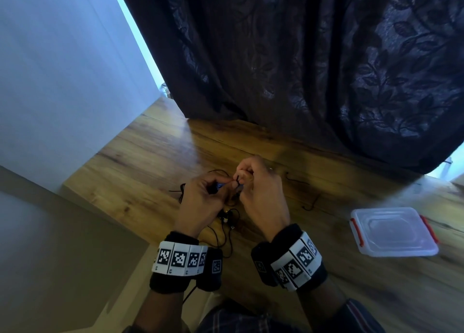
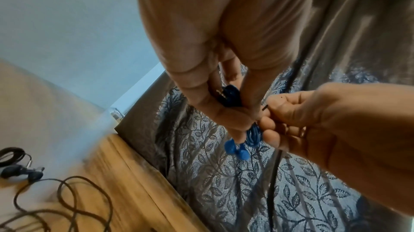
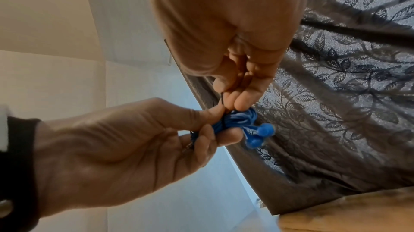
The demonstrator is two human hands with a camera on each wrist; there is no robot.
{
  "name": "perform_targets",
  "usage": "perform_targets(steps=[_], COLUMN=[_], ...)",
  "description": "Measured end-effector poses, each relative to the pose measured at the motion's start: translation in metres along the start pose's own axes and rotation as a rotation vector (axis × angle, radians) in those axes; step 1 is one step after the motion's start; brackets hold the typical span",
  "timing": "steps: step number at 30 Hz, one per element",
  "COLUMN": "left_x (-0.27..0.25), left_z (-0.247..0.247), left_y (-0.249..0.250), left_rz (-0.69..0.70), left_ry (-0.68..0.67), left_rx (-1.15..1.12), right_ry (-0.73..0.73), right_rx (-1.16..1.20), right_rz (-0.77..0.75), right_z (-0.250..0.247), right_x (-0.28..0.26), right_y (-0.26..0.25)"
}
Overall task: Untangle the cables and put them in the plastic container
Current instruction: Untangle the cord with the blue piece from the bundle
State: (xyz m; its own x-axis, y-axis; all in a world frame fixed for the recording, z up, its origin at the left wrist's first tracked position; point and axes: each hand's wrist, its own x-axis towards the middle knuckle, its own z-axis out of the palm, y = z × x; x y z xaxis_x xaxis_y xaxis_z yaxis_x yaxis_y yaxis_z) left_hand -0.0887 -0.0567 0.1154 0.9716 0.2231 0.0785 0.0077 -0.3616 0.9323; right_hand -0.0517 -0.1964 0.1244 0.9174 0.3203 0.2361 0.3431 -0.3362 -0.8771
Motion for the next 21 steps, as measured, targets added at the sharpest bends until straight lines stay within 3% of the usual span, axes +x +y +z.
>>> perform_targets(steps=[5,10,16,21], left_x=[0.001,0.000,-0.003,-0.003], left_z=[0.000,0.002,0.007,-0.007], left_y=[-0.008,-0.028,-0.059,-0.096], left_rz=[0.034,-0.029,-0.045,-0.215], left_ry=[-0.042,-0.054,0.077,0.303], left_rx=[0.122,0.051,0.121,0.025], right_ry=[0.048,0.010,-0.126,-0.182], right_rx=[-0.040,-0.065,0.010,-0.056], right_rz=[-0.014,0.001,0.111,0.213], right_z=[0.009,0.020,0.028,0.021], right_x=[0.001,-0.007,-0.007,-0.002], right_y=[0.008,0.022,0.040,0.055])
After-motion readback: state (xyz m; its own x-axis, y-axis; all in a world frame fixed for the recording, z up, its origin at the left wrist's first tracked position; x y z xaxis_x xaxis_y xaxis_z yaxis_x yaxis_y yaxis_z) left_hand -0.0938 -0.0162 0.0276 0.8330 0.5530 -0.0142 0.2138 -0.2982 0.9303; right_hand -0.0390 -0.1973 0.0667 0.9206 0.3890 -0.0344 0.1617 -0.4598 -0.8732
